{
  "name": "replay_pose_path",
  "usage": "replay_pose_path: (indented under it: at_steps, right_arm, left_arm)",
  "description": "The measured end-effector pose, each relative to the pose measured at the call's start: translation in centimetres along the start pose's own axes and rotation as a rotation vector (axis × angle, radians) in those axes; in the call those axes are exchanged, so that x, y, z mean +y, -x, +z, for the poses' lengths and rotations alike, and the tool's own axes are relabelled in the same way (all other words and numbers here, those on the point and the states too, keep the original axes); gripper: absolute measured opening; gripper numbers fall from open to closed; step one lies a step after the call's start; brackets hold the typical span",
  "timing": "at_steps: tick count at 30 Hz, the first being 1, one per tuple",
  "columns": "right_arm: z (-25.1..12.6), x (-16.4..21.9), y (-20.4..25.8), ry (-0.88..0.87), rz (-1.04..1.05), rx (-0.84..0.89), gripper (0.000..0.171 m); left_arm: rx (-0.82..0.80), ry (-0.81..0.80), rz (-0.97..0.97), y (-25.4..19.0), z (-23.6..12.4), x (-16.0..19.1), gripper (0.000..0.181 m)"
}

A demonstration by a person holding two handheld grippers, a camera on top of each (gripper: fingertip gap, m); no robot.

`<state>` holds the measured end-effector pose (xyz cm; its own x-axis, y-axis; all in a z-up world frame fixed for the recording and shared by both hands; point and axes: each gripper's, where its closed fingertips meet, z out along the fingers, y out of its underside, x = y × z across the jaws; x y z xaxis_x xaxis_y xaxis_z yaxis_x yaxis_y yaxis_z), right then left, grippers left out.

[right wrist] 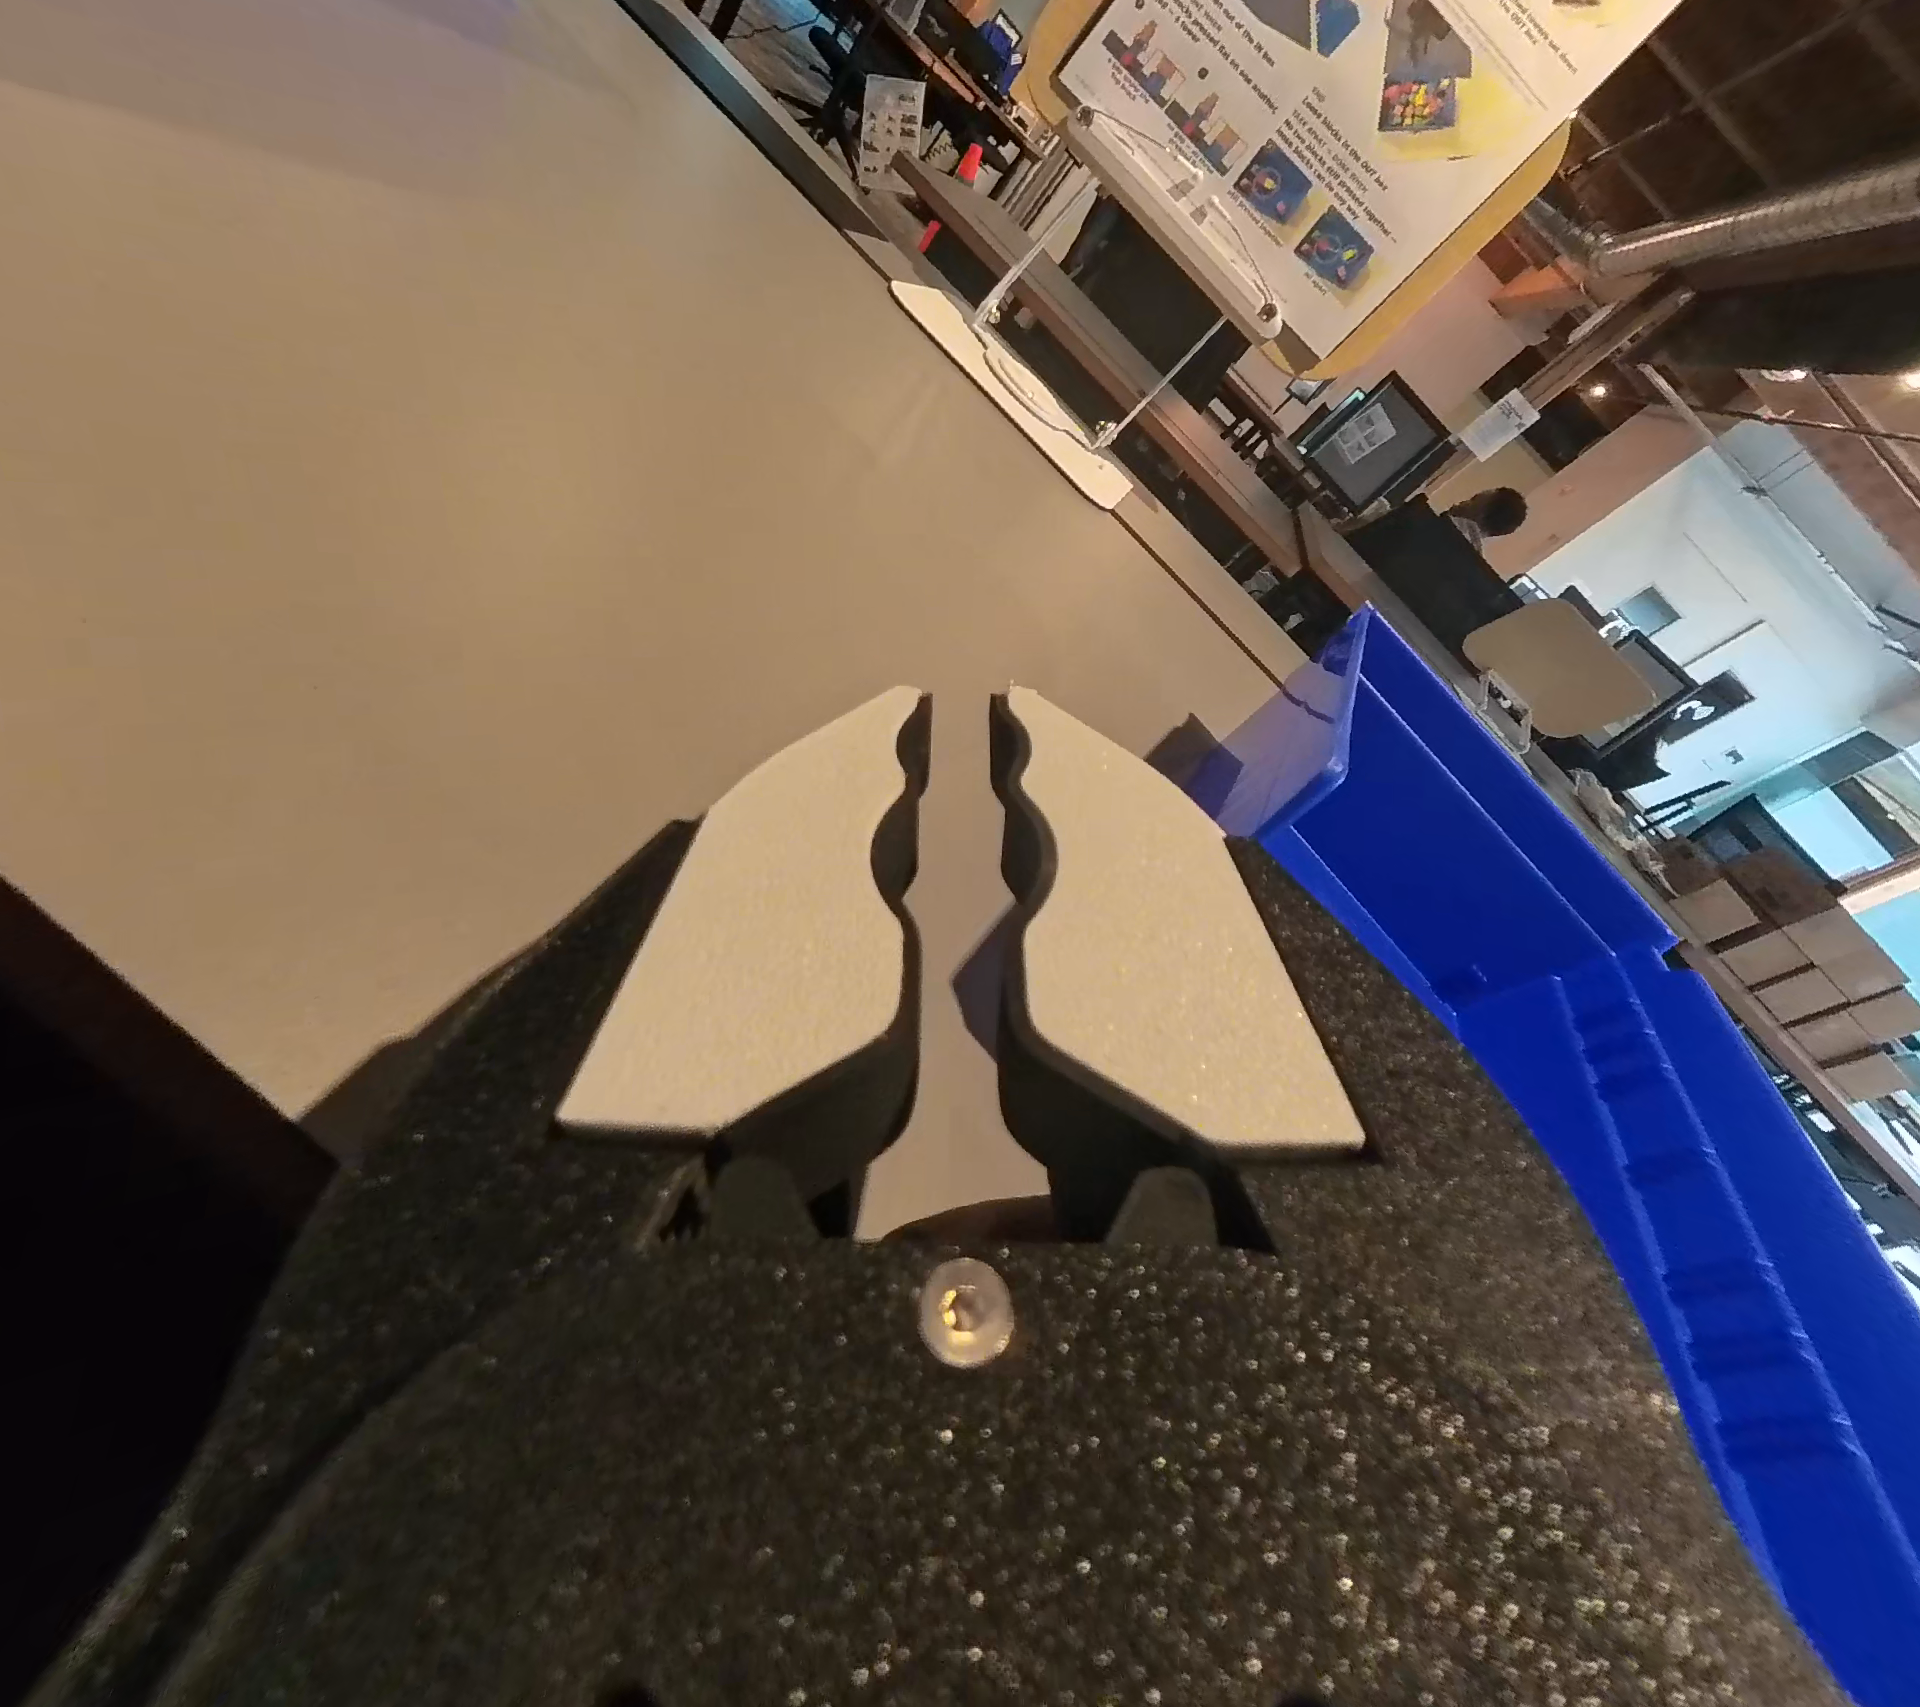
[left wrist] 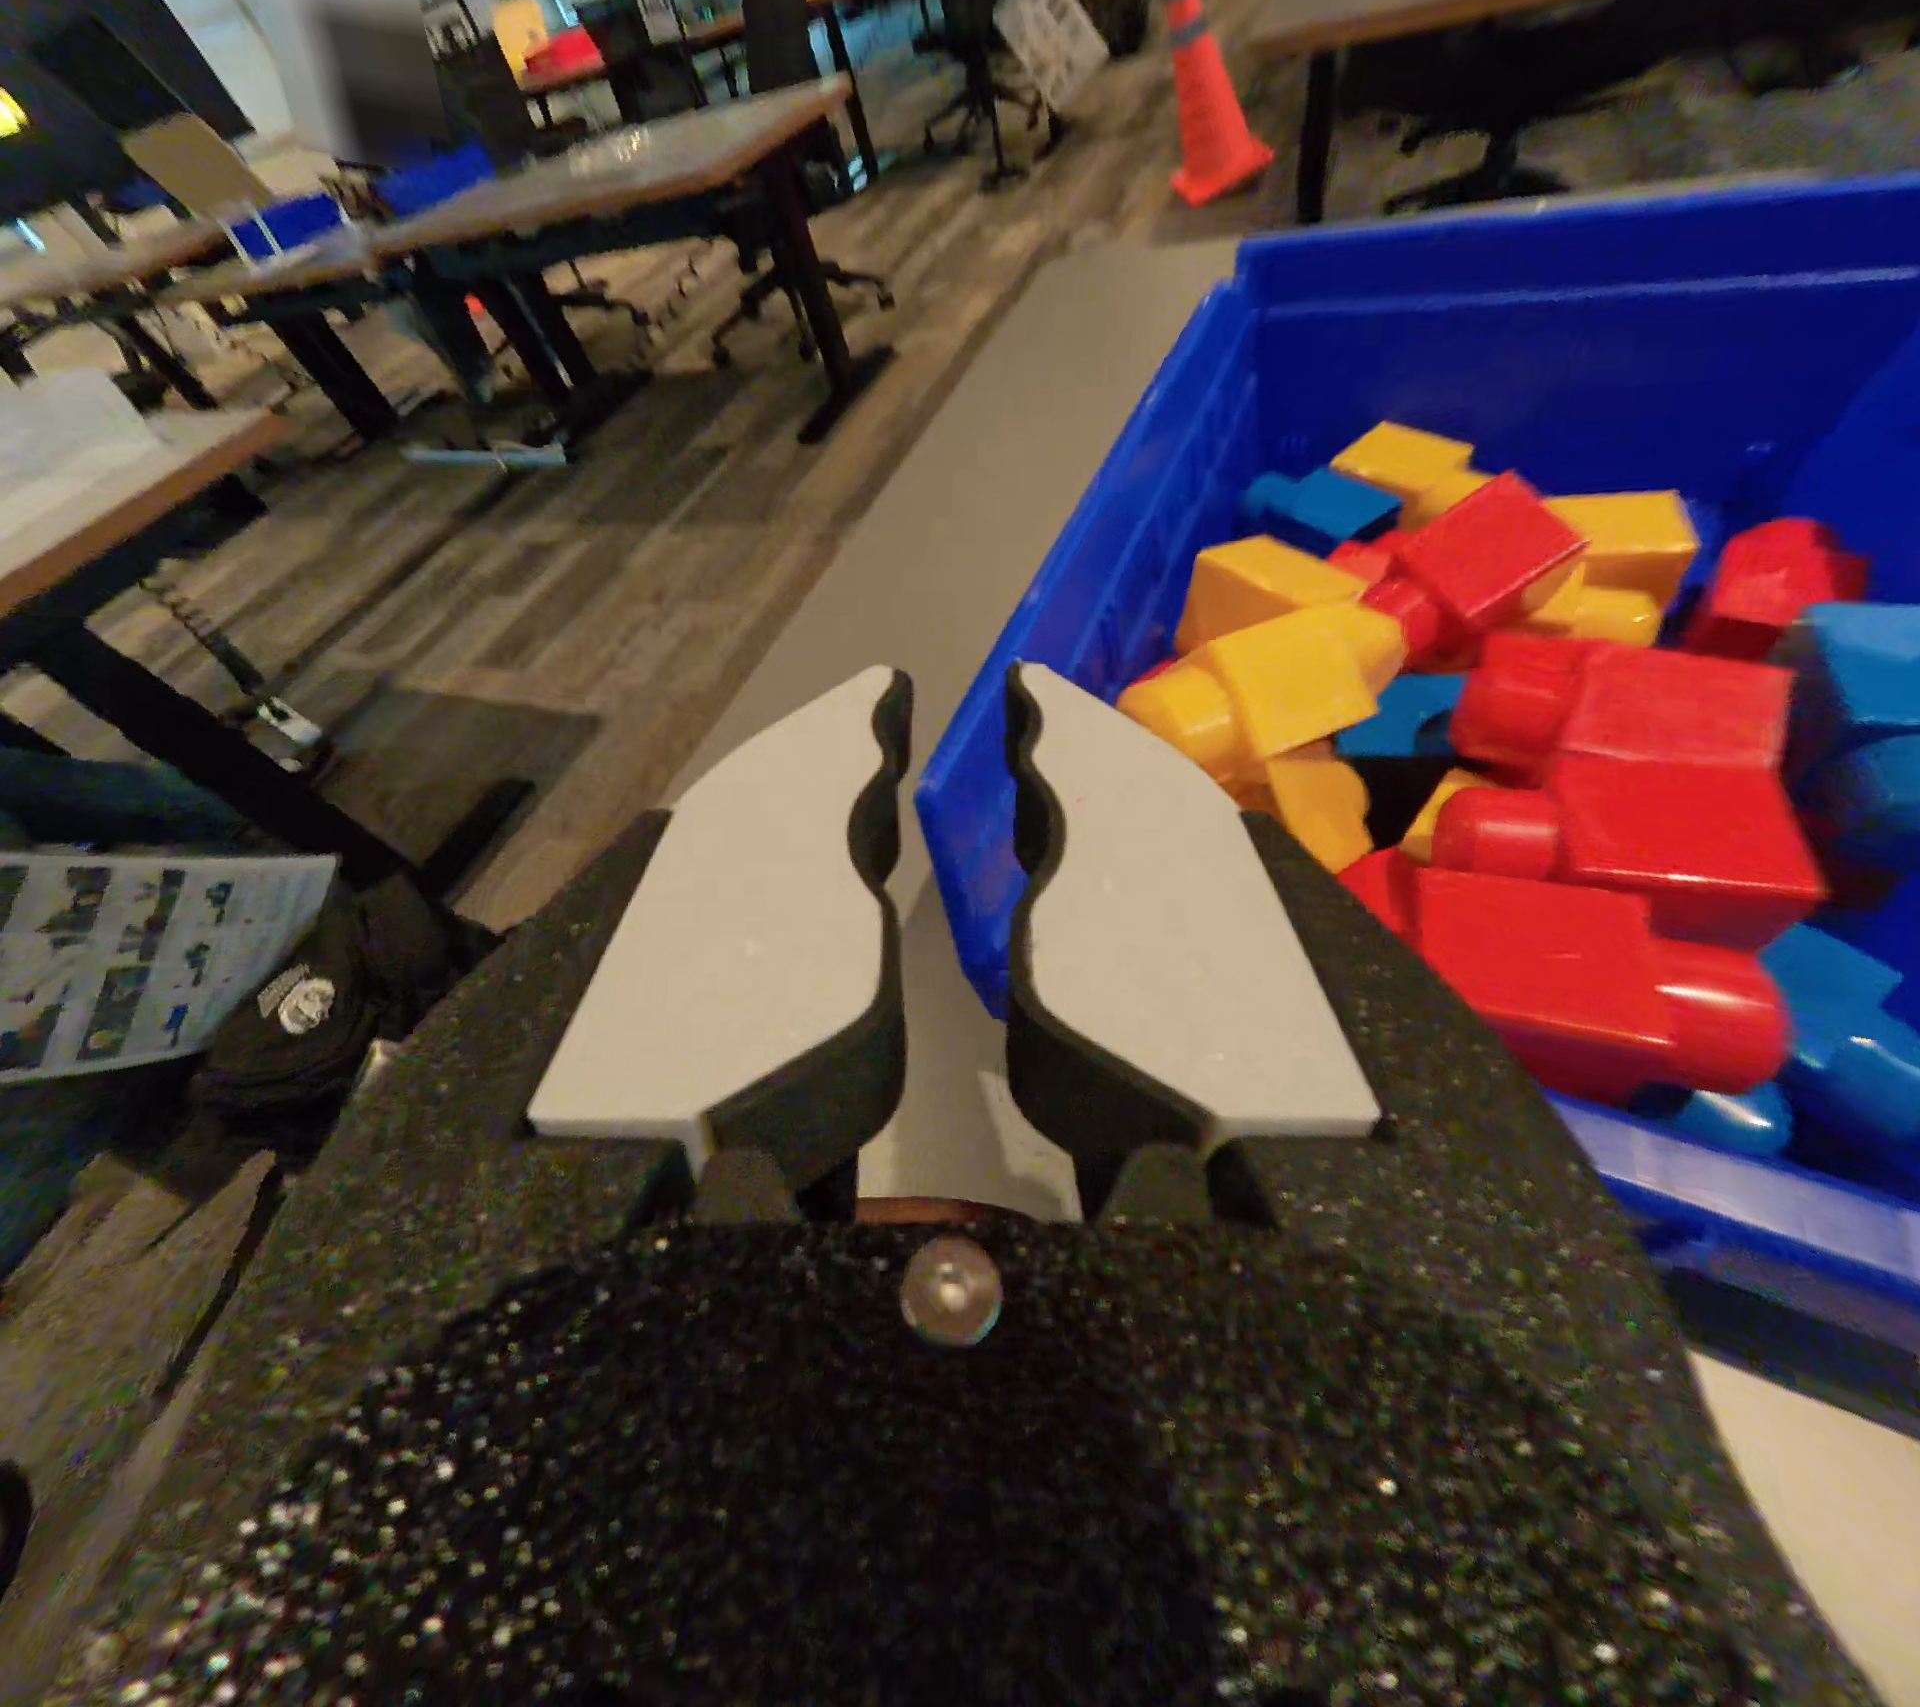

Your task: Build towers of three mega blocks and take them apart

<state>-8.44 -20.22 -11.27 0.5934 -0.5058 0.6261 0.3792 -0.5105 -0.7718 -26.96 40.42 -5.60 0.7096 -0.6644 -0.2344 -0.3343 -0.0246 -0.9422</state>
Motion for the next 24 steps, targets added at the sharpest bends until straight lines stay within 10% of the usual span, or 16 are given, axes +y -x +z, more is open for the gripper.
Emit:
replay_pose_path:
  at_steps: [11,24]
  right_arm:
    - [-0.1,0.0,0.1,0.000,0.001,-0.006,0.011]
    - [0.5,-0.5,1.1,0.008,0.049,-0.076,0.013]
  left_arm:
    - [0.457,-0.254,0.071,-17.4,-8.3,-5.2,0.017]
    - [0.900,-0.181,0.078,-34.9,-15.3,-2.9,0.018]
